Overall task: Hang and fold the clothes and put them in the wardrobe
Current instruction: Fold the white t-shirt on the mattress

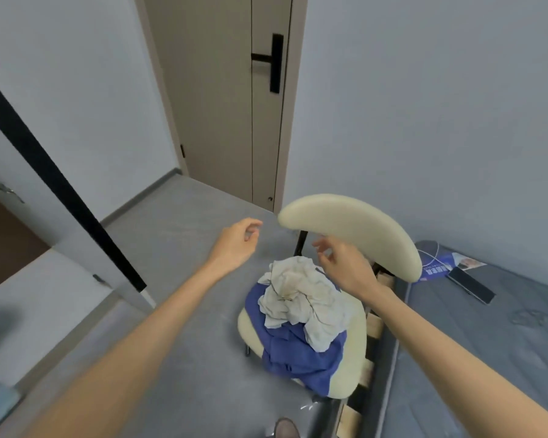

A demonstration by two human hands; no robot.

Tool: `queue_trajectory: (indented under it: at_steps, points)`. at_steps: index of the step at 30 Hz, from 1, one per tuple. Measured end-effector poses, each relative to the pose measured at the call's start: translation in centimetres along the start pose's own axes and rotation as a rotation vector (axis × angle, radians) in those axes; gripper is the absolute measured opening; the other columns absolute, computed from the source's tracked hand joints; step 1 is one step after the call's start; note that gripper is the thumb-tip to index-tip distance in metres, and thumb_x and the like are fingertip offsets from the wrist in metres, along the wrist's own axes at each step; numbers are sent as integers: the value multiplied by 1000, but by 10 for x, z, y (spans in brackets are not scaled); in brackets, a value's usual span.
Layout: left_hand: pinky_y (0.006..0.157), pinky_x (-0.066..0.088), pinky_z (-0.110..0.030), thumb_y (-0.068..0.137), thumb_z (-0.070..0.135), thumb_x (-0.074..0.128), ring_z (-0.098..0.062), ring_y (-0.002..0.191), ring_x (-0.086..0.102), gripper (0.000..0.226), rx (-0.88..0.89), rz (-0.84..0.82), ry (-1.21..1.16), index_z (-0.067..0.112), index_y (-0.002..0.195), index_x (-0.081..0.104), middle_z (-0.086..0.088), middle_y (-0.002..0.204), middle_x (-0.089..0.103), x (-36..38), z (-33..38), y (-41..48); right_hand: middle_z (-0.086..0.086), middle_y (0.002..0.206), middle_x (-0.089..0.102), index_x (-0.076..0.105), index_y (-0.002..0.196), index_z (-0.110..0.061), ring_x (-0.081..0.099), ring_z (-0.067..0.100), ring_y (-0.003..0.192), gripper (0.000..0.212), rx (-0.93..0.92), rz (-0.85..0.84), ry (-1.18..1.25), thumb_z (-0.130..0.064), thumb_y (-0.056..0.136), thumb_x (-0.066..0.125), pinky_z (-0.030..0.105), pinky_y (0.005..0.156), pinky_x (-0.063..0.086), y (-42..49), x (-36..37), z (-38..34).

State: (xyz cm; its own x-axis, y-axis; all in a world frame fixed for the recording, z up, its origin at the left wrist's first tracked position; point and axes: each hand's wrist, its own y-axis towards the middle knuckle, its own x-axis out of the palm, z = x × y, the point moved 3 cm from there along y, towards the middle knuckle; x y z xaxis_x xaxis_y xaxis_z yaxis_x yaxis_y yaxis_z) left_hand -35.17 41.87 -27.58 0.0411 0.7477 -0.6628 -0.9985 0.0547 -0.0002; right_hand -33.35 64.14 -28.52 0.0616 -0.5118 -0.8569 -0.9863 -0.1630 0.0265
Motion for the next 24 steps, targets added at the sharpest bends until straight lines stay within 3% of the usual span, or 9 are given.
queue_trajectory:
  at_steps: [8, 14, 21, 24]
  points:
    - [83, 37, -18, 97, 12, 45, -20, 108, 60, 32, -157, -132, -6, 10, 127, 53, -7, 123, 61, 101, -34, 59, 6, 127, 57, 57, 125, -15, 55, 21, 113, 33, 169, -200, 3, -15, 93, 48, 32, 92, 45, 42, 69, 109]
    - [89, 39, -24, 96, 16, 42, -18, 114, 55, 35, -228, -189, -7, 16, 130, 51, -3, 126, 59, 164, -82, 79, 6, 138, 48, 46, 136, -18, 47, 25, 124, 42, 306, -299, -4, -19, 94, 48, 36, 95, 43, 62, 134, 162]
    - [99, 42, -34, 95, 15, 42, -18, 115, 54, 36, -198, -211, -52, 18, 130, 51, -4, 127, 57, 239, -144, 84, 8, 147, 37, 35, 143, -19, 36, 30, 131, 49, 365, -340, -38, -26, 96, 48, 41, 103, 37, 70, 216, 211]
    - [99, 38, -28, 96, 15, 43, -19, 120, 50, 37, -154, -200, -23, 17, 132, 50, -3, 132, 54, 269, -174, 85, 4, 150, 34, 29, 147, -20, 31, 29, 134, 52, 364, -322, -87, -30, 98, 45, 42, 103, 35, 70, 247, 233]
